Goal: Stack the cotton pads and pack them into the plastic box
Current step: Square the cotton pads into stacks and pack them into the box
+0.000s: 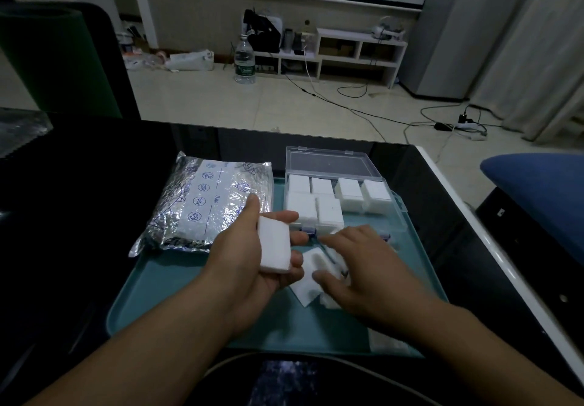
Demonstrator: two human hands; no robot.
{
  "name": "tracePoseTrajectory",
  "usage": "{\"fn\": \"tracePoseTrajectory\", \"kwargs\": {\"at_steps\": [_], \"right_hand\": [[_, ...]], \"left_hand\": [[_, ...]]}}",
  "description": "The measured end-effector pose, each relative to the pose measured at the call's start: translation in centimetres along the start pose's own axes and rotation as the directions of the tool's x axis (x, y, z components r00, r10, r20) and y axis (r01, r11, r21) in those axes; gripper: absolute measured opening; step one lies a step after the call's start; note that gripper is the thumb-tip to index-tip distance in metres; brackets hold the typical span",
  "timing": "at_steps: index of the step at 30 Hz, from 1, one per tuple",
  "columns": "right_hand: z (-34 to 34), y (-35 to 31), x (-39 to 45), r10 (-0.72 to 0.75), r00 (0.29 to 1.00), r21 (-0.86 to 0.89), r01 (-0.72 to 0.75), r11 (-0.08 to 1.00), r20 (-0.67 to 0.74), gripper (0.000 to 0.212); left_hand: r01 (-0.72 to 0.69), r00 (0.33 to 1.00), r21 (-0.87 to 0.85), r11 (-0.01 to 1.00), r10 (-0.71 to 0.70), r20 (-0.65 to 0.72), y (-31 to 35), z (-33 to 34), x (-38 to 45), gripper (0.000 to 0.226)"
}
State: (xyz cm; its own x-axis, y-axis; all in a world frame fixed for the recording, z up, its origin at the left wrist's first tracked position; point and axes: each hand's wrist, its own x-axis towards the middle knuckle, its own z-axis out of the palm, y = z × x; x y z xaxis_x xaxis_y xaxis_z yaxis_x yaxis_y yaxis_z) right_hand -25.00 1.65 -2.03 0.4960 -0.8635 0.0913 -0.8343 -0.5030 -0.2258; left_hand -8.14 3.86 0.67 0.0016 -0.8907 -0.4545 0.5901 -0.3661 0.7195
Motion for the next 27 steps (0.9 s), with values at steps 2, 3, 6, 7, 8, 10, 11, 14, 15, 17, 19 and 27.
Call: {"fn": "tracePoseTrajectory", "kwargs": {"at_steps": [2,3,6,7,8,10,11,14,15,17,19,27], "right_hand": [[0.9,-0.6,0.3,0.019,0.999,-0.078,-0.016,0.997,0.040,0.065],[1.4,-0.9,0.5,0.027,0.998,-0.104,-0.021,0.994,0.055,0.068],[2.2,-1.3,0.9,0.032,0.997,-0.111,-0.024,0.994,0.076,0.067],[2.1,-1.4,1.0,0.035,0.997,-0.093,-0.028,0.995,0.071,0.063],[1.9,-1.4,1.0,0.037,0.998,-0.076,-0.033,0.997,0.056,0.059],[1.3,-1.5,1.2,0.041,0.999,-0.046,-0.041,0.998,0.000,0.048],[1.0,-1.4,1.2,0.053,0.998,-0.019,-0.054,0.998,-0.039,0.040],[0.4,-1.0,1.3,0.181,0.976,0.140,-0.164,0.976,-0.122,0.020],[0.2,-0.8,1.3,0.238,0.964,0.200,-0.212,0.957,-0.116,0.015],[-0.3,-0.3,1.4,0.332,0.940,0.293,-0.295,0.909,-0.083,0.011],[-1.2,0.3,1.4,0.379,0.923,0.344,-0.336,0.877,-0.064,0.012],[-3.8,1.1,0.3,0.296,0.937,0.309,-0.231,0.923,-0.185,0.022]], "left_hand": [[-0.004,1.000,-0.024,1.000,0.004,-0.005,0.0,-0.1,0.1,0.057],[-0.010,1.000,-0.026,1.000,0.010,-0.008,0.1,-0.1,0.1,0.056],[-0.014,1.000,-0.021,1.000,0.014,-0.019,0.0,-0.3,0.3,0.054],[-0.015,1.000,-0.018,1.000,0.015,-0.024,0.0,-0.3,0.3,0.053],[-0.018,1.000,-0.012,1.000,0.018,-0.026,0.0,-0.3,0.3,0.053],[-0.025,0.999,-0.004,1.000,0.025,-0.028,0.0,-0.3,0.2,0.052],[-0.028,0.999,-0.006,1.000,0.028,-0.031,0.0,-0.3,0.2,0.051],[-0.037,0.999,-0.013,0.999,0.037,-0.037,0.1,-0.3,0.1,0.049],[-0.037,0.999,-0.011,0.999,0.037,-0.038,0.1,-0.4,0.1,0.049],[-0.036,0.999,0.002,0.999,0.036,-0.037,0.0,-0.5,0.1,0.050],[-0.044,0.998,0.024,0.999,0.045,-0.041,-0.1,-0.5,0.1,0.050],[-0.089,0.994,0.106,0.990,0.096,-0.061,-0.2,0.0,0.1,0.050]]}}
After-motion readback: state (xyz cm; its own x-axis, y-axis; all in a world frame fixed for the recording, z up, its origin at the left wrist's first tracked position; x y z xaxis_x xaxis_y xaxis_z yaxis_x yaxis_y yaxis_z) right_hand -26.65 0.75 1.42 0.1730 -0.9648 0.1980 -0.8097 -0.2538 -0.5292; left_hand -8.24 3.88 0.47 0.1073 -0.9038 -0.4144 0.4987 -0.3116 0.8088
